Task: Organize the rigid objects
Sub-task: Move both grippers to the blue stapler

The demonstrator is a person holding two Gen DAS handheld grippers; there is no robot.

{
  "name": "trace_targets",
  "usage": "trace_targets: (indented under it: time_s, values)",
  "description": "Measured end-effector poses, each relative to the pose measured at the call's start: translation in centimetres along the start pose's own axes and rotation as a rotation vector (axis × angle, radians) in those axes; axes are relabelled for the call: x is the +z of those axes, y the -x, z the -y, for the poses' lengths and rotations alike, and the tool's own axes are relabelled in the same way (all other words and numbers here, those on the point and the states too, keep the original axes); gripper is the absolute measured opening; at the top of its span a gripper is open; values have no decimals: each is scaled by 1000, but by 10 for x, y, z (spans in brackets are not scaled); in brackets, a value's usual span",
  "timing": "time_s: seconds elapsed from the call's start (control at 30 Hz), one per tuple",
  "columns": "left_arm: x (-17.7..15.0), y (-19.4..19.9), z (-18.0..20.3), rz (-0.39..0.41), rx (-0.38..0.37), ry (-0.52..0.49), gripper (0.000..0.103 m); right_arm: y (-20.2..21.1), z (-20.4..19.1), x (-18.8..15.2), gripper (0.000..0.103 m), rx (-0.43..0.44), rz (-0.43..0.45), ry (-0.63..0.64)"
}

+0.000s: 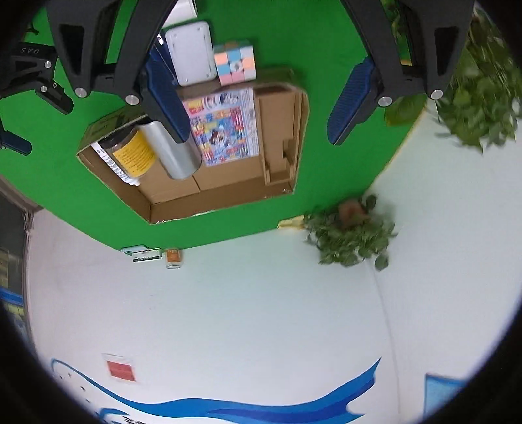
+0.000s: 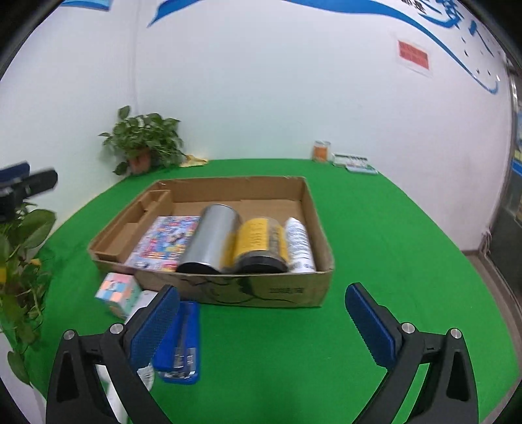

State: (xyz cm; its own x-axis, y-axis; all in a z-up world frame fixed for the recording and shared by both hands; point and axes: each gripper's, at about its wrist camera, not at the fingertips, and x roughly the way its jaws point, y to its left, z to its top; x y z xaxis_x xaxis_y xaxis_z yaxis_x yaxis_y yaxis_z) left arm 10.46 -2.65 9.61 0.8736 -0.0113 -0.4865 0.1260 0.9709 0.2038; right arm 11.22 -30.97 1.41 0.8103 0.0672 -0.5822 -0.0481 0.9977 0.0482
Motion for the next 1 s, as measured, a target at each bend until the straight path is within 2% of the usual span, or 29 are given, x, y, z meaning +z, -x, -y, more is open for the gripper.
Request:
trace_targets:
  time_s: [0.2, 0.43, 0.57, 0.67, 0.7, 0.8, 0.87, 1.0]
  values:
    - [-47, -15, -15, -95, -143, 188, 86, 25, -23, -17, 102, -7, 24, 60]
    - [-77, -26, 4, -150, -246, 223, 86, 24, -40, -42, 102, 11, 6, 87]
    - [-99, -47, 0, -262, -345, 265, 86, 19, -49, -61, 102, 141, -33, 86]
    - [-119, -64, -9, -373, -430, 341, 86, 10, -57, -82, 101, 249, -114, 81]
    - [-126, -68, -11, -400, -442, 361, 86, 4, -60, -89, 100, 266, -143, 73]
    - [-141, -76, -14, -447, -453, 402, 86, -12, -62, -93, 94, 242, -187, 50]
    - [-147, -76, -15, -458, -461, 417, 85, -25, -60, -89, 94, 232, -203, 32]
    - [-152, -75, -19, -461, -440, 443, 85, -57, -70, -76, 84, 221, -251, 67]
